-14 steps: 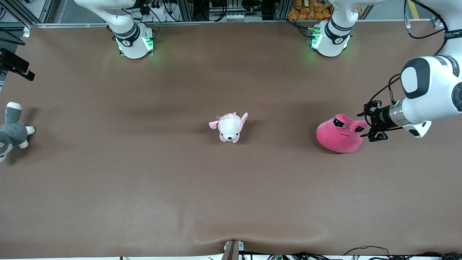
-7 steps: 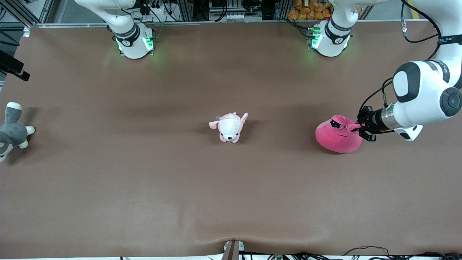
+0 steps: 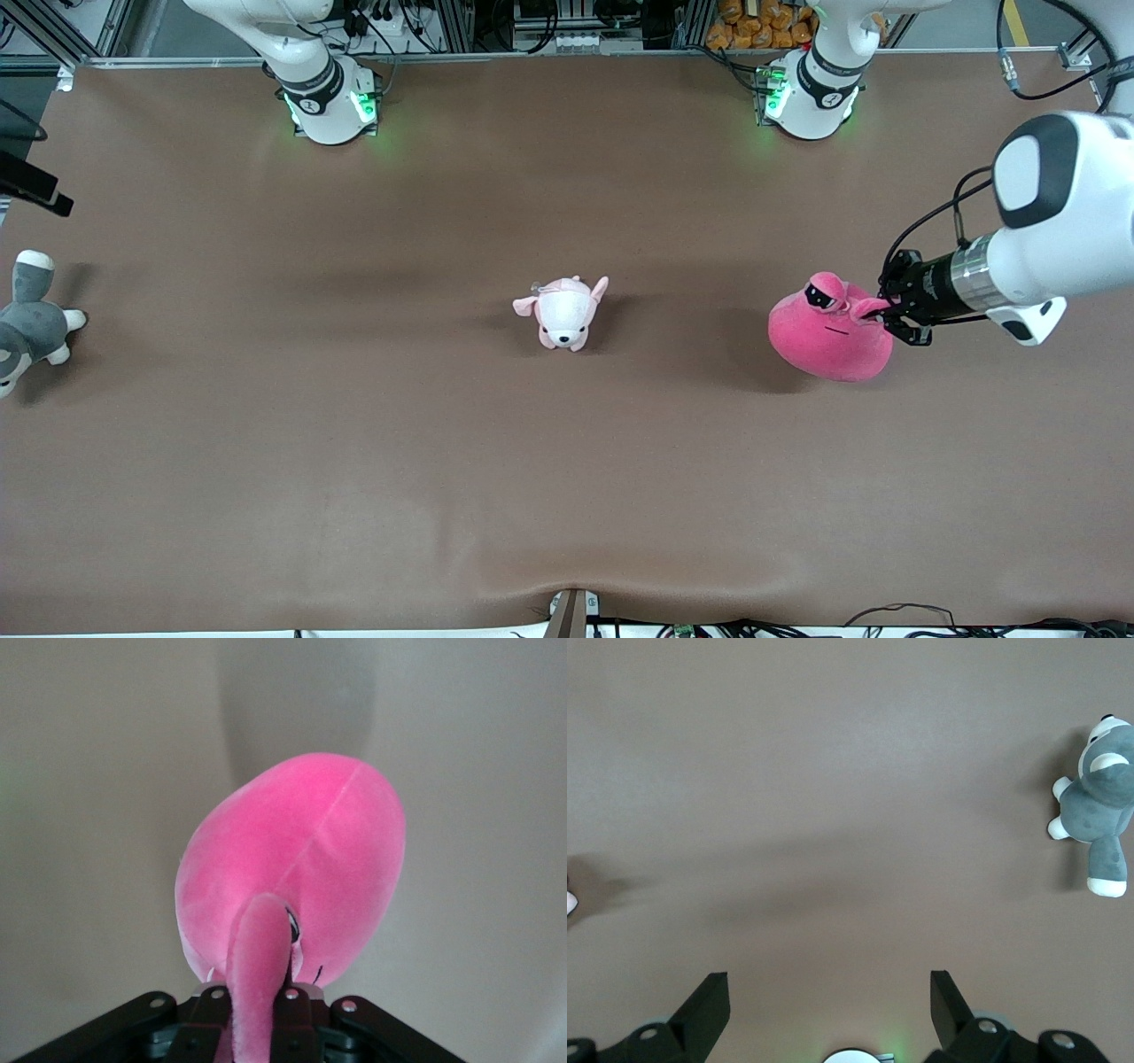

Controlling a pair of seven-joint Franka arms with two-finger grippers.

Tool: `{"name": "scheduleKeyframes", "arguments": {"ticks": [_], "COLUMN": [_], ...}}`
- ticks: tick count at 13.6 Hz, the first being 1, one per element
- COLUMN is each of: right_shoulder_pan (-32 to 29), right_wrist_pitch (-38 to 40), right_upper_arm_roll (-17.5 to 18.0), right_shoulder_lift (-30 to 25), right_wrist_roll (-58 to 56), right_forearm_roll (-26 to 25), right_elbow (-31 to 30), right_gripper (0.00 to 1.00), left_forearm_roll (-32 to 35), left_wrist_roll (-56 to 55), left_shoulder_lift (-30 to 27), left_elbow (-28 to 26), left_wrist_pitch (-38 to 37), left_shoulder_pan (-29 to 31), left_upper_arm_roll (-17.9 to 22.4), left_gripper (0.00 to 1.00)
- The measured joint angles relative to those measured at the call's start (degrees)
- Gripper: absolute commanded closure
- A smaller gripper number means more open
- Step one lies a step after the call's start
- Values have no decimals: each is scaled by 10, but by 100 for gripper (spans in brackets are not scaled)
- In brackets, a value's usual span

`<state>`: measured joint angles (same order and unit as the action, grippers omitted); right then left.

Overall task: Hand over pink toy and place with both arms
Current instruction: 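Carry the pink plush toward the middle while the right gripper approaches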

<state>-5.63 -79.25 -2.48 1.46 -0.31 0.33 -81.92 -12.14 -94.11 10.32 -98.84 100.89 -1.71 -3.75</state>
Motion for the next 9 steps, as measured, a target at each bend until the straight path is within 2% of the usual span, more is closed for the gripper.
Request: {"name": "scheduleKeyframes", "arguments": {"ticks": [3, 6, 9], "right_shoulder_pan": [-8, -17, -18], "right_wrist_pitch": [-24, -33, -31], "right_upper_arm_roll": [0, 0, 2], "right_shoulder_lift": [25, 41, 42], "right_wrist_roll": [-10, -13, 124], "right_forearm_roll": [0, 0, 17], "right_elbow": [8, 21, 28], "right_gripper": [0, 0, 0], "left_forearm_roll": [-48, -59, -60], "left_wrist_roll": [-78, -152, -202], "left_shoulder_lift": [4, 23, 31], "left_elbow": [47, 95, 123], "left_wrist_pitch": [-10, -18, -20], "left_shoulder_pan": [-10, -44, -86], "left_upper_arm_roll": [-25, -36, -38], "left_gripper": [100, 100, 100]}}
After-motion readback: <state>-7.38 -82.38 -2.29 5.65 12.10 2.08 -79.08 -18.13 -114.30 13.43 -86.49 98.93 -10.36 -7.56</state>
